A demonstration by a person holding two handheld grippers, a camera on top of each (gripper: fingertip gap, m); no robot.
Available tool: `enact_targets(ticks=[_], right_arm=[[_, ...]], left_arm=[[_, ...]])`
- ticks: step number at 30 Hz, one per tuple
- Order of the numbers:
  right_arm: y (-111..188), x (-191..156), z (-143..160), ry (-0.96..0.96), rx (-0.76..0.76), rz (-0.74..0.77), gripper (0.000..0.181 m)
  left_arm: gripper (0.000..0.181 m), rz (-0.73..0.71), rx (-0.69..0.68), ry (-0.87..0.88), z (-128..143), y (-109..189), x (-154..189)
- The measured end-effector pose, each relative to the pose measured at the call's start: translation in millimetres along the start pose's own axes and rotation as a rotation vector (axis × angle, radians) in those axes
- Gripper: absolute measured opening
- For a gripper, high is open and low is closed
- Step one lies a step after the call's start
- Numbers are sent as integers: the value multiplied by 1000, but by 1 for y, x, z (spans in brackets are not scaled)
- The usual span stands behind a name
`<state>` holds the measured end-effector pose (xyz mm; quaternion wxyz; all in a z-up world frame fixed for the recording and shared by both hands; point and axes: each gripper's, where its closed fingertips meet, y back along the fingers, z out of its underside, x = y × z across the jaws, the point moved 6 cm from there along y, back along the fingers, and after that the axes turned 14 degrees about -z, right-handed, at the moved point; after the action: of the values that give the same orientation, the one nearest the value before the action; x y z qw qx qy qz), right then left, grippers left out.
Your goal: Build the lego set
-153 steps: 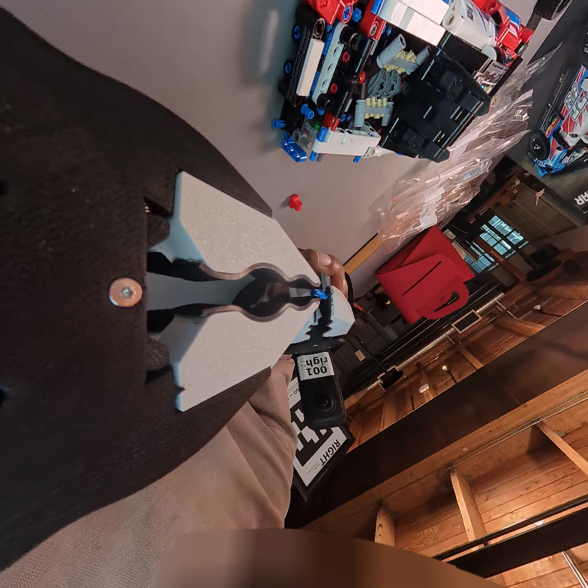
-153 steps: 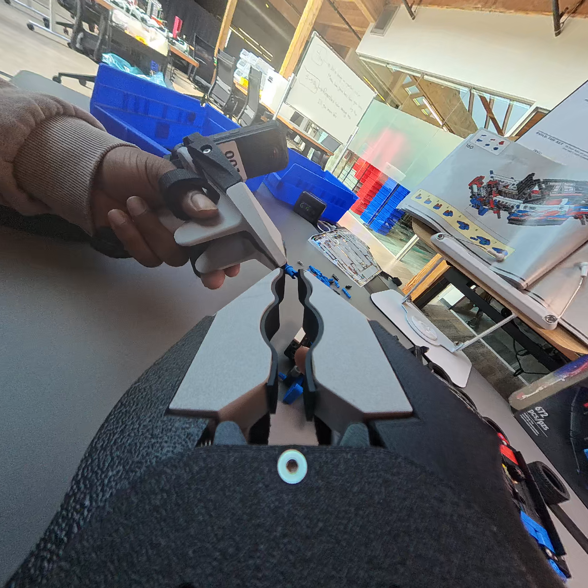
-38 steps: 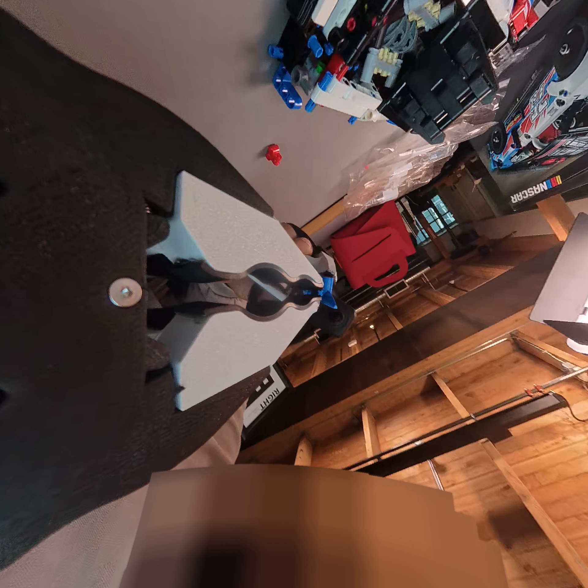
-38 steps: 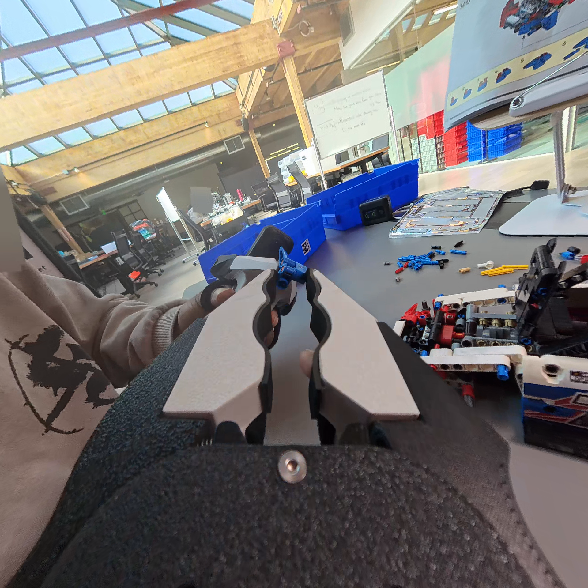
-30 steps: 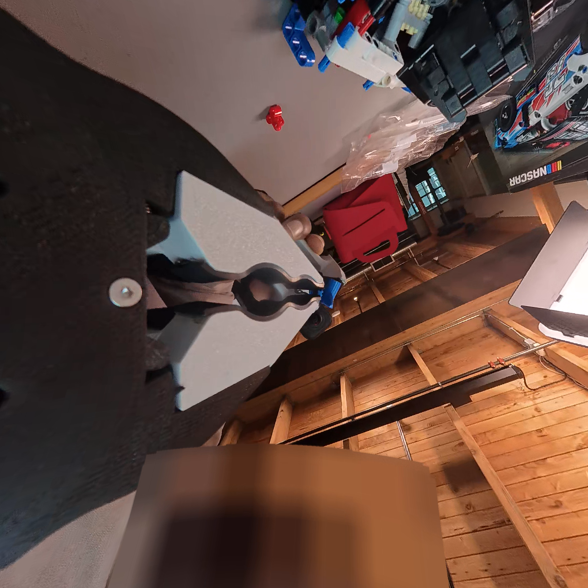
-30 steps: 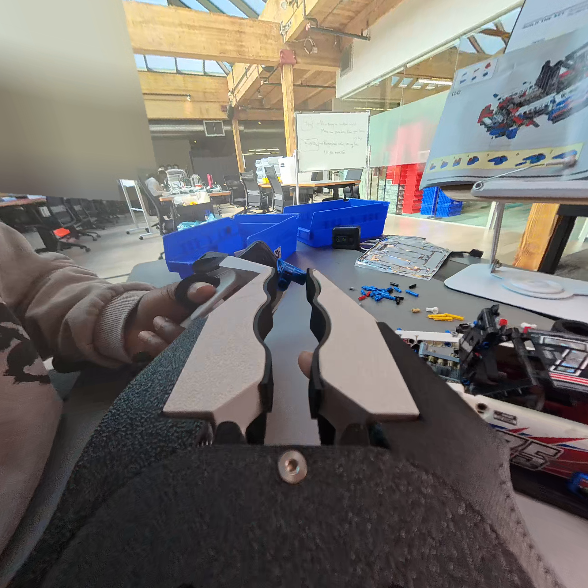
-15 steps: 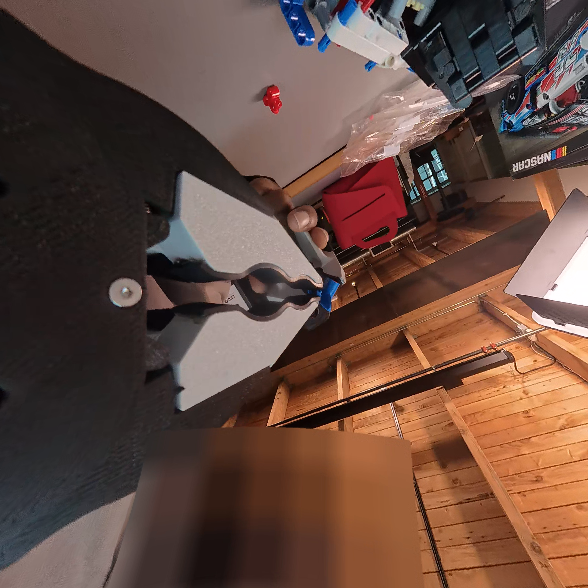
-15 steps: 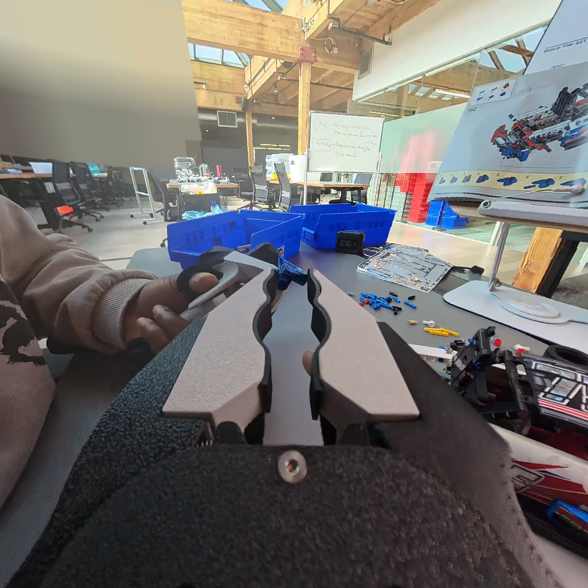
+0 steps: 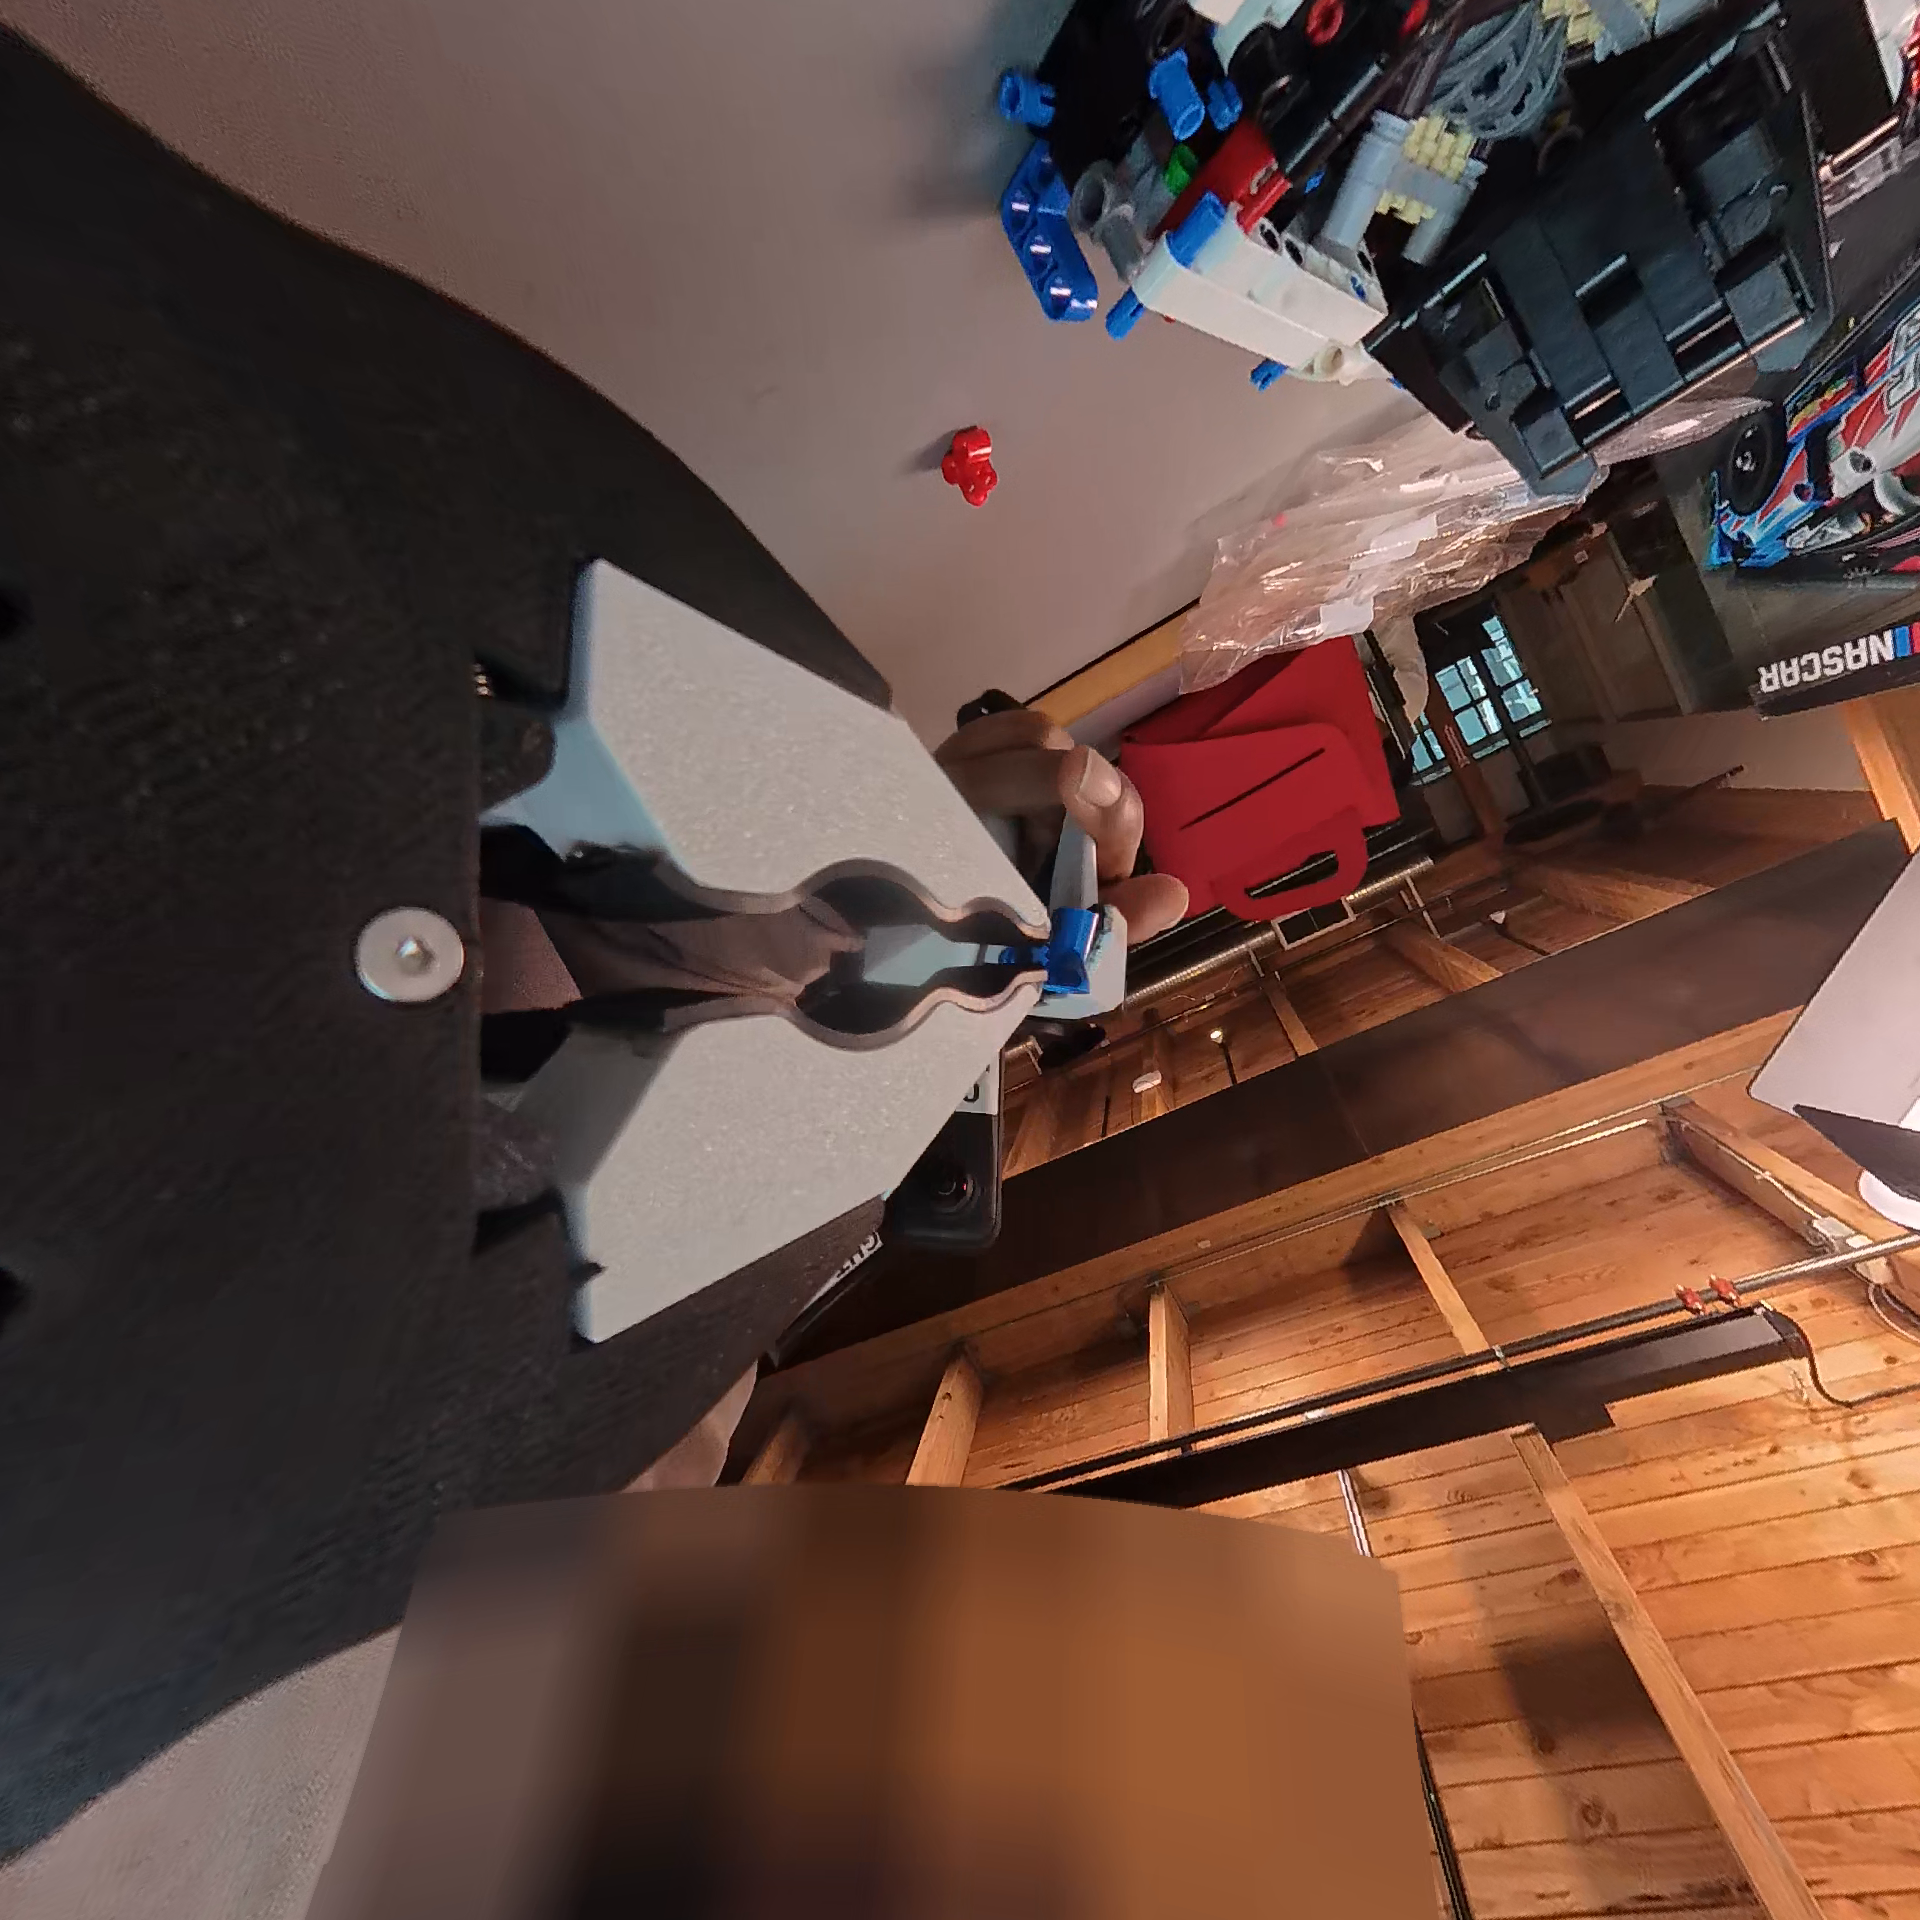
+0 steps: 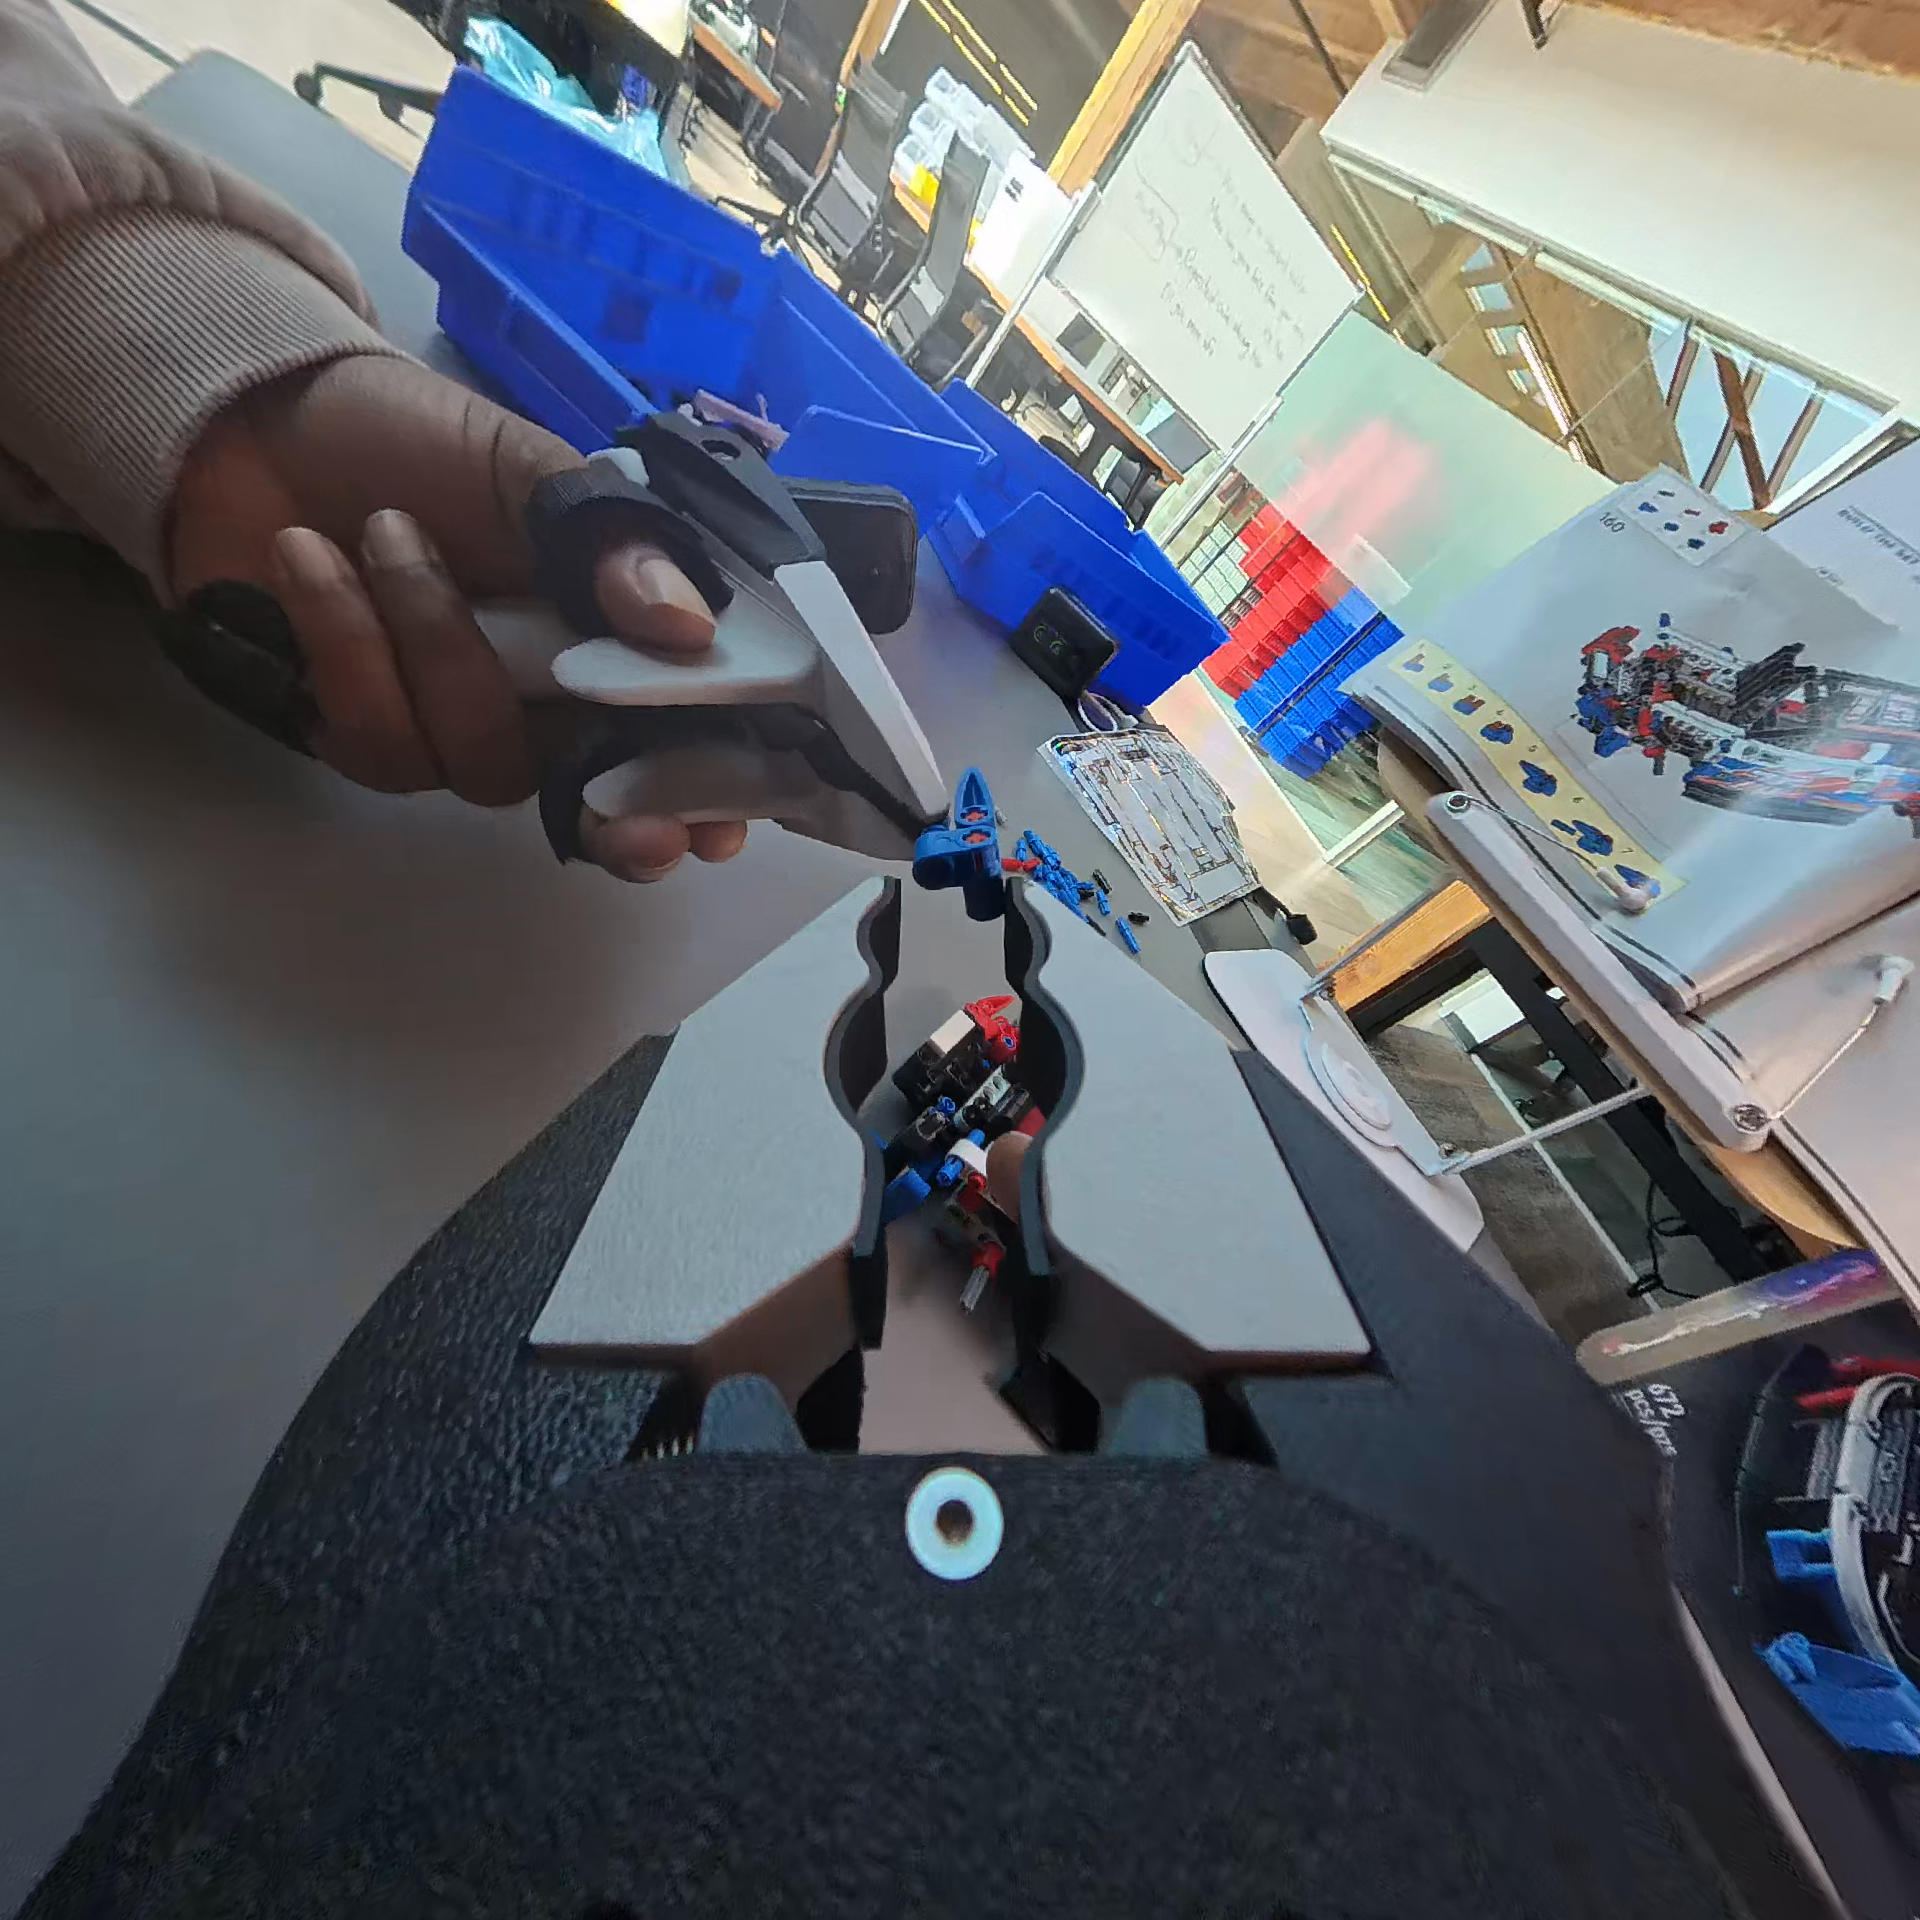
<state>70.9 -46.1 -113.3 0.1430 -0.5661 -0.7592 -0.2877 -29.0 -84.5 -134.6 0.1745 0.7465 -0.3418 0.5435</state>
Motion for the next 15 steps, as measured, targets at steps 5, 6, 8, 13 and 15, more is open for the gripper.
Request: enact_targets(ticks=[5, 6, 8, 13, 15], right_arm=[[-4, -6, 1, 40, -28, 13, 13], [-4, -6, 2, 37, -39, 0, 11], [-4, -6, 3, 19, -36, -8, 12], [-6, -10, 4, 1, 11, 42, 12], [-6, -11, 3, -22, 44, 73, 12]], left_arm=[[1, -66, -22, -18, 5, -1, -7], [1, -68, -26, -12, 5, -1, -9], [1, -67, -33, 2, 6, -1, -10], [1, -29, -52, 71, 8, -1, -11], [2, -16, -53, 73, 8, -1, -10]])
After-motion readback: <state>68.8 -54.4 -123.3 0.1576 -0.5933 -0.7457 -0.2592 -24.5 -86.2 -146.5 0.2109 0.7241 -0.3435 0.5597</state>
